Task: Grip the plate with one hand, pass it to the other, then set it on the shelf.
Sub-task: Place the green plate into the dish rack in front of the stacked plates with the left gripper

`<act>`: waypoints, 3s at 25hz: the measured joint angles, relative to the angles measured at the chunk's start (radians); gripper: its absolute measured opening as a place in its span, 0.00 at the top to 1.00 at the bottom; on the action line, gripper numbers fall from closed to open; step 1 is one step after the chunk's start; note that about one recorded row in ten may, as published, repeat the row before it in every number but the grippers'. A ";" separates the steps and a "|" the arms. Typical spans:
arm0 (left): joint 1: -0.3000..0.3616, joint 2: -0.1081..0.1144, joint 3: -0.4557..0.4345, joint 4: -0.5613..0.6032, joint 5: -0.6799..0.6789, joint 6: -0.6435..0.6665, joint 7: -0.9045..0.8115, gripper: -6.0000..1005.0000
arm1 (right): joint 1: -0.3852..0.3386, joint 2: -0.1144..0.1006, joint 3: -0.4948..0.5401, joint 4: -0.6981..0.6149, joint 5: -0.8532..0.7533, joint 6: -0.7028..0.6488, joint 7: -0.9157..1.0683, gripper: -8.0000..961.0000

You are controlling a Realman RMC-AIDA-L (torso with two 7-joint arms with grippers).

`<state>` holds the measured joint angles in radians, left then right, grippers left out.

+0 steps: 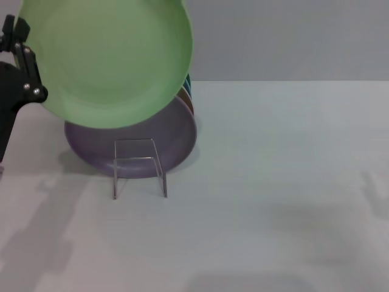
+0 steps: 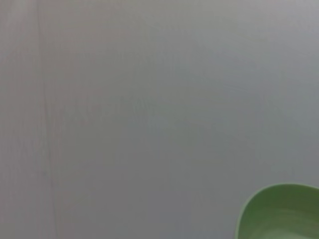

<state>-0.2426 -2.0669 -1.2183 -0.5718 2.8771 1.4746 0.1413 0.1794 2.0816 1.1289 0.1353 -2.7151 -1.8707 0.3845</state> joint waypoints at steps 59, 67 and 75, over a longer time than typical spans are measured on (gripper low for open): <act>-0.281 0.046 0.183 0.480 0.011 0.175 0.216 0.96 | 0.002 -0.002 -0.084 0.004 0.000 -0.147 0.027 0.32; -0.284 0.042 0.191 0.491 0.011 0.127 0.210 0.96 | 0.002 -0.003 -0.106 0.003 0.000 -0.152 0.027 0.32; -0.270 0.003 0.176 0.472 0.009 0.084 0.300 0.96 | 0.004 -0.004 -0.115 0.003 0.000 -0.154 0.027 0.32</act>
<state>-0.5128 -2.0636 -1.0419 -0.1000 2.8858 1.5587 0.4410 0.1833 2.0772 1.0139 0.1380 -2.7151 -2.0249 0.4110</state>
